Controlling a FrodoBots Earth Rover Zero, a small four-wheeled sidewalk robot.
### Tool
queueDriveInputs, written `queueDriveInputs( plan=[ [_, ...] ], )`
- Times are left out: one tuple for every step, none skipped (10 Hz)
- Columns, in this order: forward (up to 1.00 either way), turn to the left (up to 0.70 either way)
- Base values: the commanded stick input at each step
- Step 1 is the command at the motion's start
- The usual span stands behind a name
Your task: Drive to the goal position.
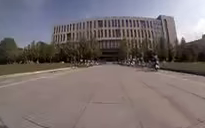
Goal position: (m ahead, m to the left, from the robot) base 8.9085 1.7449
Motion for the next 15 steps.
queueDriveInputs(
  plan=[
    [1.00, -0.14],
    [1.00, -0.26],
    [1.00, -0.36],
    [1.00, -0.36],
    [1.00, -0.36],
    [1.00, -0.36],
    [1.00, -0.36],
    [1.00, -0.36],
    [1.00, -0.36],
    [1.00, -0.36],
    [1.00, -0.36],
    [1.00, -0.36],
    [1.00, -0.36],
    [1.00, -0.34],
    [1.00, -0.09]
  ],
)
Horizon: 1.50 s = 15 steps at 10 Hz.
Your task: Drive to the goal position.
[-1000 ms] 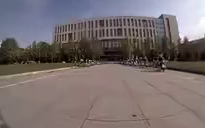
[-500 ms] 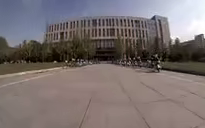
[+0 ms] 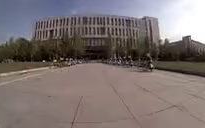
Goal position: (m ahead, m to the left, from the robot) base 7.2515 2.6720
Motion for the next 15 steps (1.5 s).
queueDriveInputs(
  plan=[
    [1.00, 0.04],
    [1.00, 0.04],
    [1.00, 0.04],
    [1.00, 0.04],
    [1.00, 0.04],
    [1.00, 0.04],
    [1.00, 0.04],
    [1.00, 0.04],
    [1.00, 0.04],
    [1.00, 0.04],
    [1.00, 0.04],
    [1.00, 0.04],
    [1.00, 0.04],
    [1.00, 0.04],
    [1.00, 0.04]
  ],
)
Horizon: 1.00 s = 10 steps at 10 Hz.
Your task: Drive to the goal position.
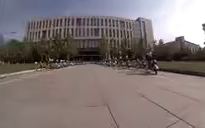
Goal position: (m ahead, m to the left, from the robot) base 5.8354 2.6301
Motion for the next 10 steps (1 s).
queueDriveInputs(
  plan=[
    [1.00, 0.04],
    [1.00, 0.04],
    [1.00, 0.05],
    [1.00, 0.09],
    [1.00, 0.04],
    [1.00, 0.04],
    [1.00, 0.04],
    [1.00, 0.04],
    [1.00, 0.04],
    [1.00, 0.04]
  ],
)
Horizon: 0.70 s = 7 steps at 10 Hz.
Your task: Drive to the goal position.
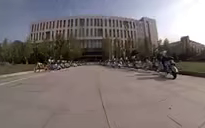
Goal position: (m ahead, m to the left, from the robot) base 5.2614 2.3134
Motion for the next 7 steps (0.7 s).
queueDriveInputs(
  plan=[
    [1.00, 0.04],
    [1.00, 0.04],
    [1.00, 0.04],
    [1.00, 0.04],
    [1.00, 0.04],
    [1.00, 0.04],
    [1.00, 0.04]
  ],
)
